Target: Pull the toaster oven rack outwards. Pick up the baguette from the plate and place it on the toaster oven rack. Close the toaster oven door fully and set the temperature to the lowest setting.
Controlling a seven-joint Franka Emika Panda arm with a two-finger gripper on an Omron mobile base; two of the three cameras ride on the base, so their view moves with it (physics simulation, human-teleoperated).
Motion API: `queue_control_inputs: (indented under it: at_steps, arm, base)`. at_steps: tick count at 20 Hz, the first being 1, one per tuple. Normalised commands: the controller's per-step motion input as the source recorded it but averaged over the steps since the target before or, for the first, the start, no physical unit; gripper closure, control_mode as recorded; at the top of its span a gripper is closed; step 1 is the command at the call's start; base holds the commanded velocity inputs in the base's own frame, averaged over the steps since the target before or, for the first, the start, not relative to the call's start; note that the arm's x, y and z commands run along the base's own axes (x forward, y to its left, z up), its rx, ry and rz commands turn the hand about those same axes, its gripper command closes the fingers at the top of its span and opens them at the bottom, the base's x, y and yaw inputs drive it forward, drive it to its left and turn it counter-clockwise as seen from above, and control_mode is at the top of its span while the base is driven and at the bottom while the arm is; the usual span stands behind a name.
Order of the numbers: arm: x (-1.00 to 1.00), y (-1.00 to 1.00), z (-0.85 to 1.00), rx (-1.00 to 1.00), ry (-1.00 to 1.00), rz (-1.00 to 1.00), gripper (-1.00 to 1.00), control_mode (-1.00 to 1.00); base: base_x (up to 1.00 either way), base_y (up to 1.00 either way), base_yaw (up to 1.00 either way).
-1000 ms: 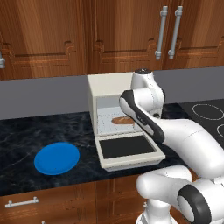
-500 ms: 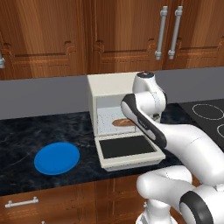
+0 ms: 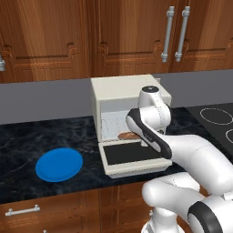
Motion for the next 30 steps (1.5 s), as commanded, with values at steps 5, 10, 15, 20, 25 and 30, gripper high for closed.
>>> queue_control_inputs:
  at_steps: [5,10,15,20,25,30]
  arm:
    - [0.0,-0.02,-0.16,0.0,0.0,0.0,1.0,-1.0]
    - [0.0,0.0,0.34,0.0,0.0,0.0,1.0,-1.0]
    - [0.12,0.0,0.27,0.0,0.0,0.0,1.0,-1.0]
    - [0.29,0.0,-0.01,0.0,0.0,0.0,1.0,-1.0]
    - [0.17,0.0,-0.28,0.0,0.0,0.0,1.0,-1.0]
    - [0.05,0.0,-0.43,0.0,0.0,0.0,1.0,-1.0]
  base:
    - [0.0,0.0,0.0]
    - [0.0,0.0,0.0]
    - [0.0,0.0,0.0]
    - [0.0,0.0,0.0]
    - [0.0,0.0,0.0]
    - [0.0,0.0,0.0]
